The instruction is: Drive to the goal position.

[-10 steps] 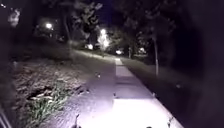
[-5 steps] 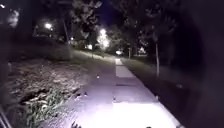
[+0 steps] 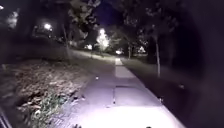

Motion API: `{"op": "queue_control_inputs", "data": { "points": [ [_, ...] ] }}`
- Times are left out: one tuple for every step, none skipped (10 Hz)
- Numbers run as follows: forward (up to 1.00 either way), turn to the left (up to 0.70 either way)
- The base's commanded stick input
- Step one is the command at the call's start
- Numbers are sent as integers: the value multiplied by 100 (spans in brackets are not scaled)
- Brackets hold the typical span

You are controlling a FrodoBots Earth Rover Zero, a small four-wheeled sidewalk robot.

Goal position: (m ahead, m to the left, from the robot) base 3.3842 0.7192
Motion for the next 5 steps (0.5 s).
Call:
{"op": "queue_control_inputs", "data": {
  "points": [
    [30, 0],
    [30, 0],
    [30, 0],
    [30, 0],
    [30, 0]
  ]
}}
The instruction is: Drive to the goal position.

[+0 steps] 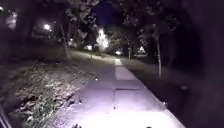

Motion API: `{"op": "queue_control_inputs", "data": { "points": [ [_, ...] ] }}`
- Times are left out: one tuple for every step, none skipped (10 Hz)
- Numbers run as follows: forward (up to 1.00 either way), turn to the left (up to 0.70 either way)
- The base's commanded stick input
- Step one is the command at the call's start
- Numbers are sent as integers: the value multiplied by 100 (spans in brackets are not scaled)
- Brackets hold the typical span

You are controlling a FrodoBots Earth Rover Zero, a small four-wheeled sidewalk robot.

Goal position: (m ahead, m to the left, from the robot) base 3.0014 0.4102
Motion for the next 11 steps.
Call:
{"op": "queue_control_inputs", "data": {
  "points": [
    [30, 0],
    [30, 0],
    [30, 0],
    [30, 0],
    [30, 0],
    [30, 0],
    [30, 0],
    [30, 0],
    [30, 0],
    [30, 0],
    [30, 0]
  ]
}}
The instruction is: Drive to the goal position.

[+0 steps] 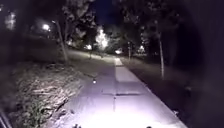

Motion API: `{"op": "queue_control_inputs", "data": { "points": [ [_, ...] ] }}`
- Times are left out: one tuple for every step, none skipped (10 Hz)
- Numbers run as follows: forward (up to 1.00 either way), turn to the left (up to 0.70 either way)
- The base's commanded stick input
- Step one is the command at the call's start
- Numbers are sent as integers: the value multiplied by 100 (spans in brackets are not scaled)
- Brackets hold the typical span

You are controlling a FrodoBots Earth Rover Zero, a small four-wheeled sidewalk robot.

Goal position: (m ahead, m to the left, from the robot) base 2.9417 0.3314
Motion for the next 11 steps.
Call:
{"op": "queue_control_inputs", "data": {
  "points": [
    [30, 0],
    [30, 0],
    [30, 0],
    [30, 0],
    [30, 0],
    [30, 0],
    [30, 0],
    [30, 0],
    [30, 0],
    [30, 0],
    [30, 0]
  ]
}}
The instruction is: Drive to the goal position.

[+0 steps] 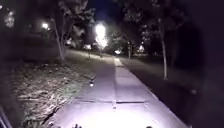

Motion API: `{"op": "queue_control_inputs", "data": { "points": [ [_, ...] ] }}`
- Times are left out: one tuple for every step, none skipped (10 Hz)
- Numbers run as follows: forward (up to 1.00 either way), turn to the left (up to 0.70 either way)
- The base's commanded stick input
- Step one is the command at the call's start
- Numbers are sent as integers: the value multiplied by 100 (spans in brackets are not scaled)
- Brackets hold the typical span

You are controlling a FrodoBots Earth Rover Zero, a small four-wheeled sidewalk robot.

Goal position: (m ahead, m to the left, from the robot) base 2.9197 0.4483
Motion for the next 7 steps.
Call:
{"op": "queue_control_inputs", "data": {
  "points": [
    [30, 0],
    [30, 0],
    [30, 0],
    [30, 0],
    [30, 0],
    [30, 0],
    [30, 0]
  ]
}}
